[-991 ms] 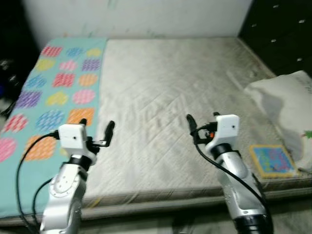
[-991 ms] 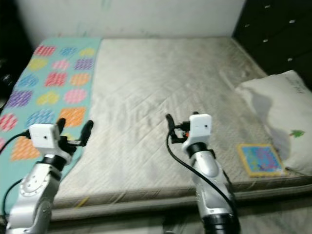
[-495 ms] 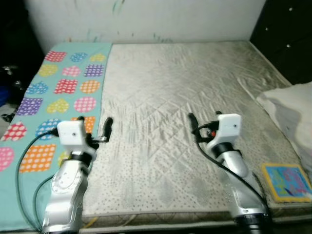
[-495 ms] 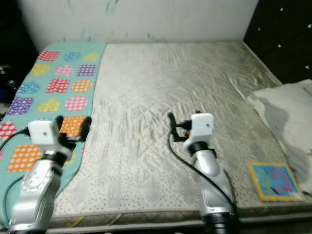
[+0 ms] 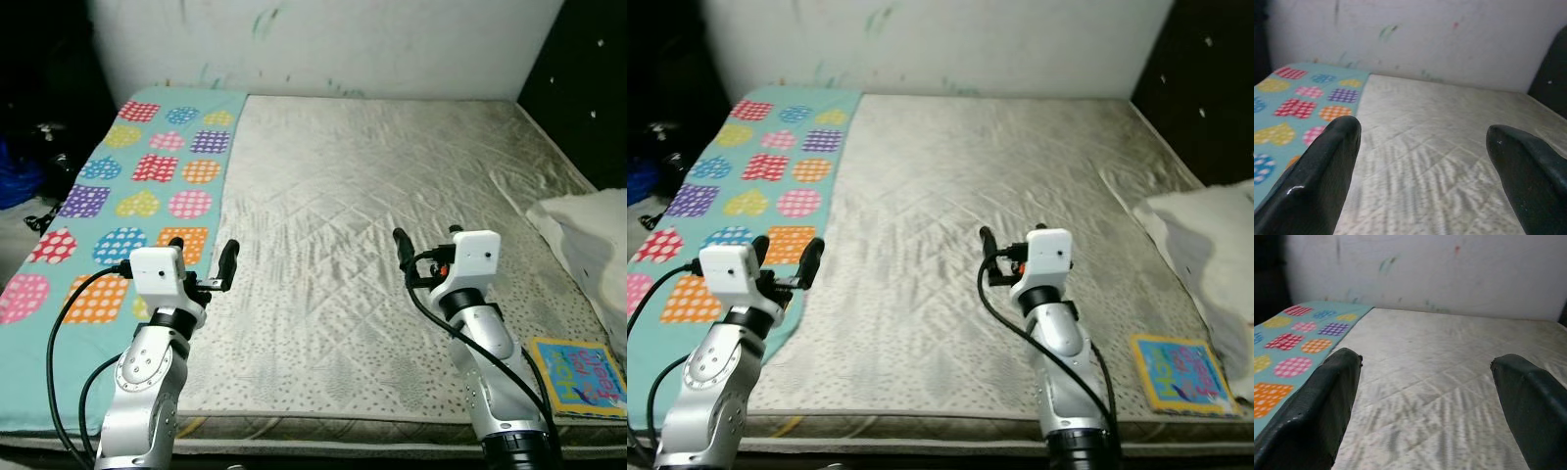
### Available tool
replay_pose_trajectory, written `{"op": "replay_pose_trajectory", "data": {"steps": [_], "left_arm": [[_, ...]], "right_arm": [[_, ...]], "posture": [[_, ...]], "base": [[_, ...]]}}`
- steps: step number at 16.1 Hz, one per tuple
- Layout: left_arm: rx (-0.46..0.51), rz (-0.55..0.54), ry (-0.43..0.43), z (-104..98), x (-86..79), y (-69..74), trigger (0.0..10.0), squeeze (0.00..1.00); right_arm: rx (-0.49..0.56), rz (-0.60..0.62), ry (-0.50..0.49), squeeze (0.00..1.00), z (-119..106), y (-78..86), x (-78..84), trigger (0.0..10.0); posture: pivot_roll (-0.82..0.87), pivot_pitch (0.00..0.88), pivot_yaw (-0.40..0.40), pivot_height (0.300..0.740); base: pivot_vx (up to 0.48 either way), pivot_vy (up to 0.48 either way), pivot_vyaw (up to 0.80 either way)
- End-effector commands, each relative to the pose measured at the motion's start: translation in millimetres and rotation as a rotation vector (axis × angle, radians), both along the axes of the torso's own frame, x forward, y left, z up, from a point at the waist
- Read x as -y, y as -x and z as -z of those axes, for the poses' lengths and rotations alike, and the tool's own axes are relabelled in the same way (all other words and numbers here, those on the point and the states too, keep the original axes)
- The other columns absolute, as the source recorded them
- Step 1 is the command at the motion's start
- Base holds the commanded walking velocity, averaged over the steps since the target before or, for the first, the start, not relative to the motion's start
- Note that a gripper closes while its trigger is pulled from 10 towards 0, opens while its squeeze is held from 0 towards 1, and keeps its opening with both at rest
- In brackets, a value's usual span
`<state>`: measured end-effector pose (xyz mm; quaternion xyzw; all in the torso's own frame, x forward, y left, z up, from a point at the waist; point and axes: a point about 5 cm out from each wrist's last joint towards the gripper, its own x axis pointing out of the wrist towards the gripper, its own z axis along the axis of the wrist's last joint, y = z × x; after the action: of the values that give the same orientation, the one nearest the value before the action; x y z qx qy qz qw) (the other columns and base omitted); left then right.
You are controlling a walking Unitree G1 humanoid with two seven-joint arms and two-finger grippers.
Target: Clean up the room
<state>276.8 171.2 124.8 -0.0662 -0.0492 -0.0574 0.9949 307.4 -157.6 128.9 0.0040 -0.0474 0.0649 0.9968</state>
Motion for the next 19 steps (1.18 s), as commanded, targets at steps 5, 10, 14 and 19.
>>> {"op": "replay_pose_trajectory", "data": {"steps": [5, 10, 14, 19], "left_arm": [[-0.017, -0.019, -0.013, 2.3, -2.4, 0.0, 10.0, 0.0], [-0.004, -0.031, -0.013, 0.4, -3.4, 0.2, 10.0, 0.0], [0.001, -0.037, -0.006, -0.8, -4.2, -0.3, 10.0, 0.0], [-0.014, -0.049, 0.001, 2.5, -5.0, 0.8, 10.0, 0.0]], "right_arm": [[0.004, -0.041, 0.026, 0.0, -1.2, 0.0, -2.7, 10.0], [-0.003, -0.036, 0.068, 0.0, 0.4, 2.2, -1.3, 10.0], [-0.002, -0.042, 0.066, 0.0, -0.3, 2.1, -2.6, 10.0], [0.002, -0.063, 0.091, 0.0, -0.4, 2.3, -4.1, 10.0]], "posture": [[-0.05, 0.093, -0.021, 0.74], [-0.05, 0.099, -0.018, 0.74], [-0.05, 0.101, -0.019, 0.74], [-0.05, 0.103, -0.024, 0.74]], "base": [[0.0, 0.48, 0.0], [0.0, 0.48, 0.0], [0.0, 0.48, 0.0], [0.0, 0.48, 0.1]]}}
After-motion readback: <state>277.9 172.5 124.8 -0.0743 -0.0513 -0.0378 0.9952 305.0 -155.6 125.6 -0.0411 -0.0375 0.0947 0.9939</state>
